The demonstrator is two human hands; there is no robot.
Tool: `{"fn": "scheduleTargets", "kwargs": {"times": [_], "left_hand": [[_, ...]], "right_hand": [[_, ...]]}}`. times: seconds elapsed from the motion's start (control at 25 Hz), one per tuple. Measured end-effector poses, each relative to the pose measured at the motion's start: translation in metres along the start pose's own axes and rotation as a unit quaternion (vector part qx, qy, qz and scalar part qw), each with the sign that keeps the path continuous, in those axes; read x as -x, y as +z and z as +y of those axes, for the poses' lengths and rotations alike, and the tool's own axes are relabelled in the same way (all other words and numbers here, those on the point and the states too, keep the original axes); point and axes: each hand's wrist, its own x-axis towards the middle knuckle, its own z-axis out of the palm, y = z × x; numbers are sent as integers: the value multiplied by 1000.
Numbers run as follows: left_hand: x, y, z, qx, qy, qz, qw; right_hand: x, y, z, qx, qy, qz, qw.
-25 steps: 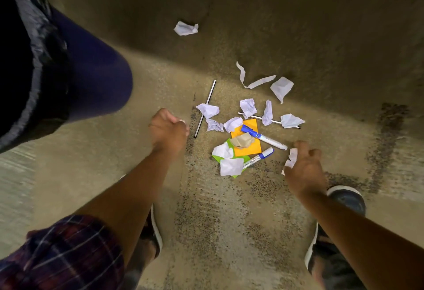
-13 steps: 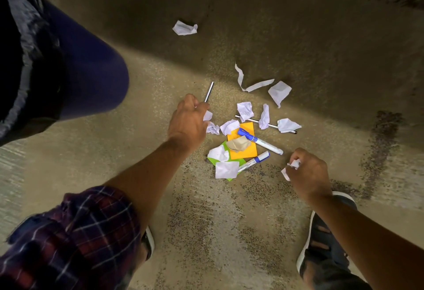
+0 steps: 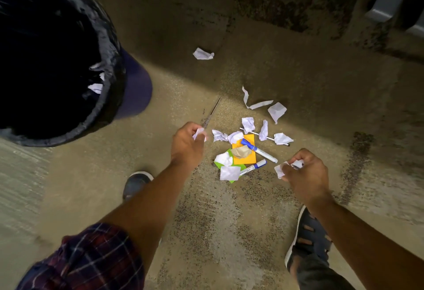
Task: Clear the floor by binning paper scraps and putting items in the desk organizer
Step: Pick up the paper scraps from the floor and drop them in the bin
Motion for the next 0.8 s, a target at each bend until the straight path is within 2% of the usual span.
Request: {"fn": "scheduleTargets", "kwargs": {"times": [0.12,0.24,0.36,0.52,0.6,0.8], "left_hand": [[28,-40,21,138,-84,-8,987],[51,-95,43,170,-109,-44,978],[65,-152,69,272,-123,-35,954],[62,-224,94,374,-122,38,919],[49,-255,99,408,-130,84,900],[8,-304,97,455,-203,160,852]], "right_hand": [[28,3,-57,-68,-10,-12,998],[61,19,-124,-123,-42,-31,991],[105,43,-193,-182,-68,-72,978],[158,90,-274,-230,-111,-107,961],[173,115,-307,-220,-131,-103,961],[186,166,-354,-196,-136,-109,965]]}}
